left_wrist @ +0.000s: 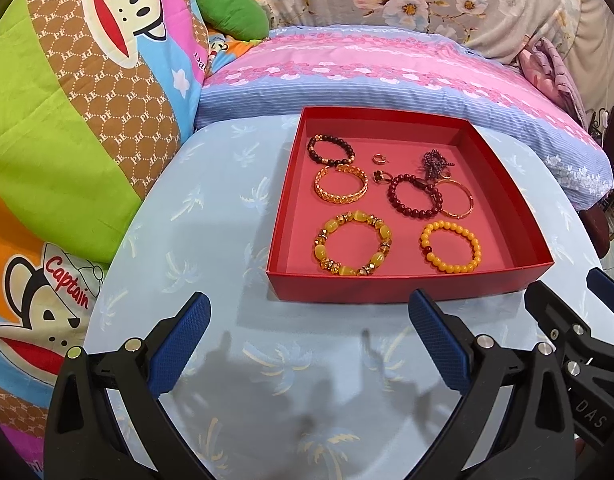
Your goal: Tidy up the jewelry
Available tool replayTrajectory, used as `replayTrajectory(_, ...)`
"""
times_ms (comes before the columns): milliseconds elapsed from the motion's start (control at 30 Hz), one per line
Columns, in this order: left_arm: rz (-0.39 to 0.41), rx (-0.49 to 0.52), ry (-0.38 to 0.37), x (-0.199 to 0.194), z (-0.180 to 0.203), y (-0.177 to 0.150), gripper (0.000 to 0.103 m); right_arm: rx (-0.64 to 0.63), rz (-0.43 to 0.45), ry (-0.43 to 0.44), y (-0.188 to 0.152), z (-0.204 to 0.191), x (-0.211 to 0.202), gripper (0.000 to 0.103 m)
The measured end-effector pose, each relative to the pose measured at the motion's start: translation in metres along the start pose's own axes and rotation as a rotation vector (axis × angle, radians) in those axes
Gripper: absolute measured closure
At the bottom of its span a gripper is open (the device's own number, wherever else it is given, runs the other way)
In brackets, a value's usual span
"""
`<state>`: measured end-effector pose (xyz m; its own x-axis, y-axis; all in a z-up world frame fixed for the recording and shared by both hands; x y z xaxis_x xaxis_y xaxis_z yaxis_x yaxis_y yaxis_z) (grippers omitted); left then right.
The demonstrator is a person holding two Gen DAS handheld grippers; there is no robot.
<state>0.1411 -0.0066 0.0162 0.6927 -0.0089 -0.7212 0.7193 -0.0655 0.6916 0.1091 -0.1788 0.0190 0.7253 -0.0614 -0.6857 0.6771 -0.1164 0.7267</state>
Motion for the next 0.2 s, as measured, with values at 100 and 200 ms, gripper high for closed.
replayTrajectory(100, 0.019, 0.011, 0.012, -0.0028, 0.0012, 0.0011, 0.008, 0.000, 0.001, 0.000, 0.0007, 0.0005, -0.0003, 0.013)
replayTrajectory(200, 0.015, 0.008, 0.005, -0.0033, 0.0007, 0.0018, 0.009, 0.001, 0.003, -0.001, 0.0014, 0.0019, -0.0012, 0.013)
Point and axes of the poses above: each gripper's, at about its wrist camera, not at the fingertips, and x roughly the way its jaws point, z to its right, y to its top, the point moved 3 cm from there along x, roughly the way its jaws point, and after that the axes turned 4 degrees about z, right-handed, at the moved point
